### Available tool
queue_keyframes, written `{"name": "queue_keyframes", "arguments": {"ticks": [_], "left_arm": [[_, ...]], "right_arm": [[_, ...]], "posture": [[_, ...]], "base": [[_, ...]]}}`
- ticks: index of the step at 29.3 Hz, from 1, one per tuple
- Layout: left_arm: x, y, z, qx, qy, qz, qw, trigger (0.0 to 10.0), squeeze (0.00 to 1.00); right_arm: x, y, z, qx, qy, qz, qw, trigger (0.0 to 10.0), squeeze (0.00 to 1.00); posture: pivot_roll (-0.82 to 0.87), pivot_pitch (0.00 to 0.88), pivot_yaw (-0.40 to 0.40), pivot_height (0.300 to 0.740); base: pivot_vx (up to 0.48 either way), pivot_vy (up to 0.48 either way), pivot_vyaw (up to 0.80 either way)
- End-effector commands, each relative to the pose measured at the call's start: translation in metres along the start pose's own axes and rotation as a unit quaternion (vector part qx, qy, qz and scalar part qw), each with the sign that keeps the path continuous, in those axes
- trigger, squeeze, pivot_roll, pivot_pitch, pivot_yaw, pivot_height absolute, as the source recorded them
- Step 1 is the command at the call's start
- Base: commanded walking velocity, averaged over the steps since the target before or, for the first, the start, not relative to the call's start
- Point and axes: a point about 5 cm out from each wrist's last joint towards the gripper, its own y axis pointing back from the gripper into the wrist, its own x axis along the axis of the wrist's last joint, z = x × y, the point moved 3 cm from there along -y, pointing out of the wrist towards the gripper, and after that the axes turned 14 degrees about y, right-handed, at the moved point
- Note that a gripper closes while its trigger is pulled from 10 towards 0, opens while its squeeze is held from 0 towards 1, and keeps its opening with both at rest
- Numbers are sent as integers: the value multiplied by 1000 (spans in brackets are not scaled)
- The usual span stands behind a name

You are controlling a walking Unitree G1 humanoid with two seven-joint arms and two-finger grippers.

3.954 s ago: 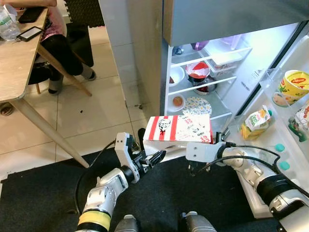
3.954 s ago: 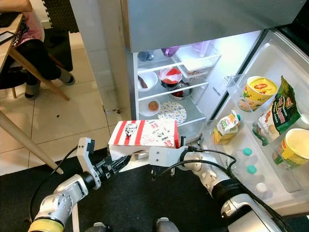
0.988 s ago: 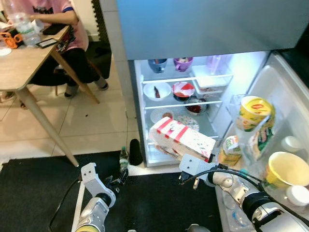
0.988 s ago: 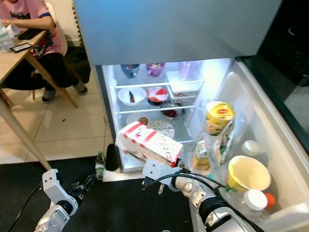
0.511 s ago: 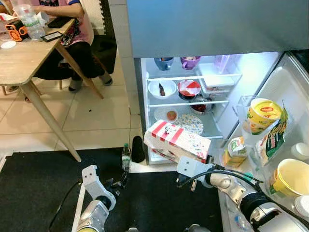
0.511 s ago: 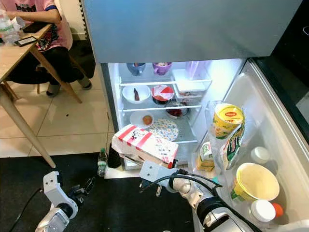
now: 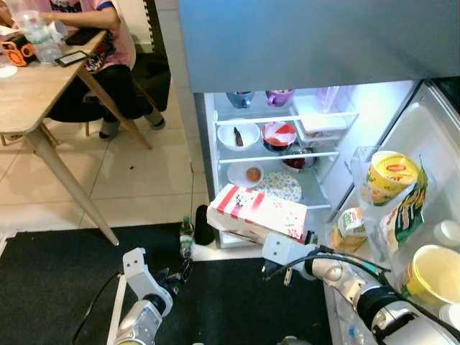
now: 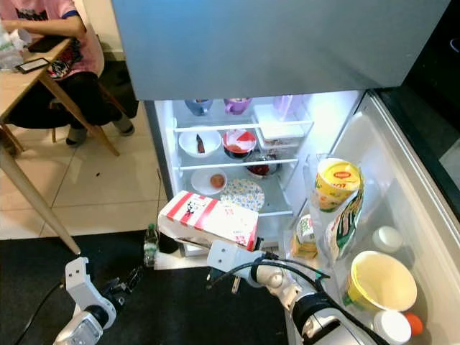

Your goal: Restocking fridge

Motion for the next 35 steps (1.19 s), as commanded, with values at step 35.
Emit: {"name": "queue_keyframes", "arguments": {"ticks": [35], "left_arm": [[-7,1,0,-7,-13,-22,1000,10000,0]], "right_arm": [[-2,-1,-10,8,-13,-1,1000,10000,0]], "posture": [[-24,74,10,740]], "base": [[338,0,0]]}}
